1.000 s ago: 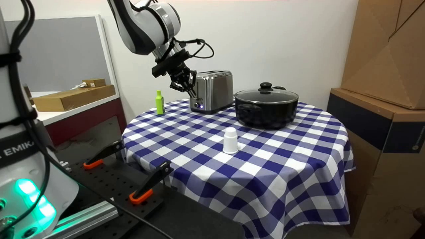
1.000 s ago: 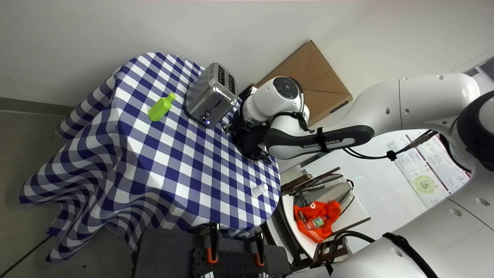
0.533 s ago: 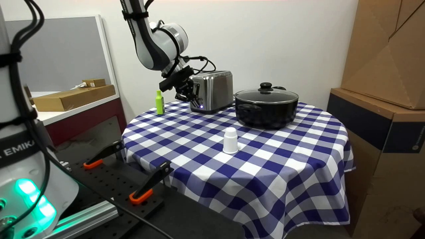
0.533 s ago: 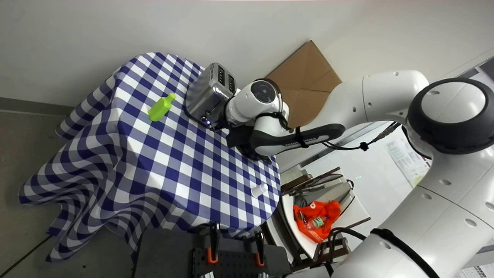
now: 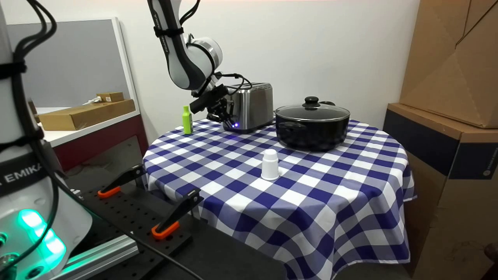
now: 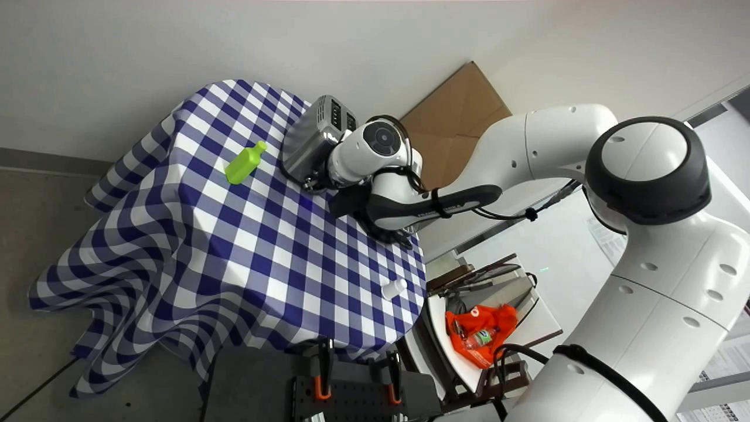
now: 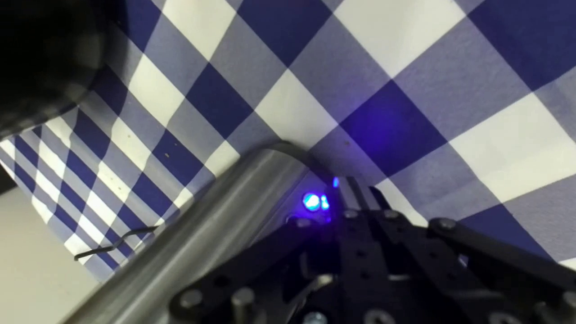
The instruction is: Turn off the switch of the toaster
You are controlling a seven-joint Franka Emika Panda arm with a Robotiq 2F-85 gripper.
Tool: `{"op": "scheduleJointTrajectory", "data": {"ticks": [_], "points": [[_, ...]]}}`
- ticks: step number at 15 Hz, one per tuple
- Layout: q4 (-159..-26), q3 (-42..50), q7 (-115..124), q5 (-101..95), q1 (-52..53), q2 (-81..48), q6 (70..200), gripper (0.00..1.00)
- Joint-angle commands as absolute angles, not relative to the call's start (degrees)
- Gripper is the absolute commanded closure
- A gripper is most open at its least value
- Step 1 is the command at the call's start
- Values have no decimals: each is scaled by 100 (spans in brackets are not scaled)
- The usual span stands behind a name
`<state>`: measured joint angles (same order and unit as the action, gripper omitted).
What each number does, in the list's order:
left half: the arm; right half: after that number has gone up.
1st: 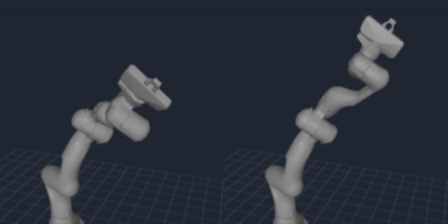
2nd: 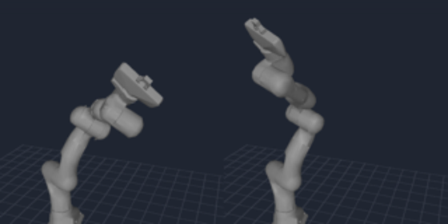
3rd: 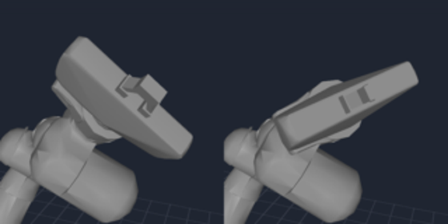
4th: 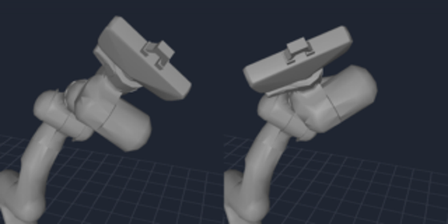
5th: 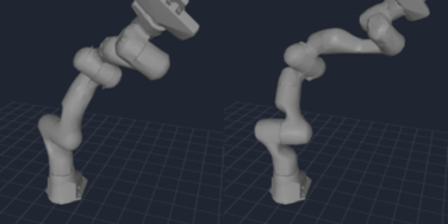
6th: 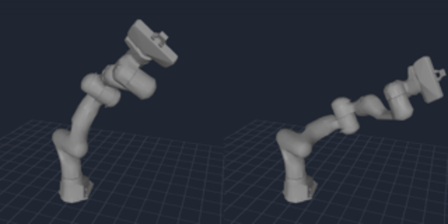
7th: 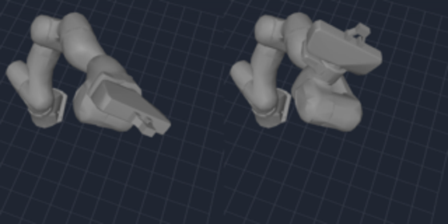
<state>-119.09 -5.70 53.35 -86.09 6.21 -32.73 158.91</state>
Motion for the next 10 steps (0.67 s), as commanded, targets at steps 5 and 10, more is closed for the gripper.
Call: {"op": "scheduleJointTrajectory", "data": {"ticks": [5,10], "points": [[-11807,-569,5697,-8887,590,-3421,16115,100],[-11833,-561,5614,-8784,535,-3410,16089,100]]}}
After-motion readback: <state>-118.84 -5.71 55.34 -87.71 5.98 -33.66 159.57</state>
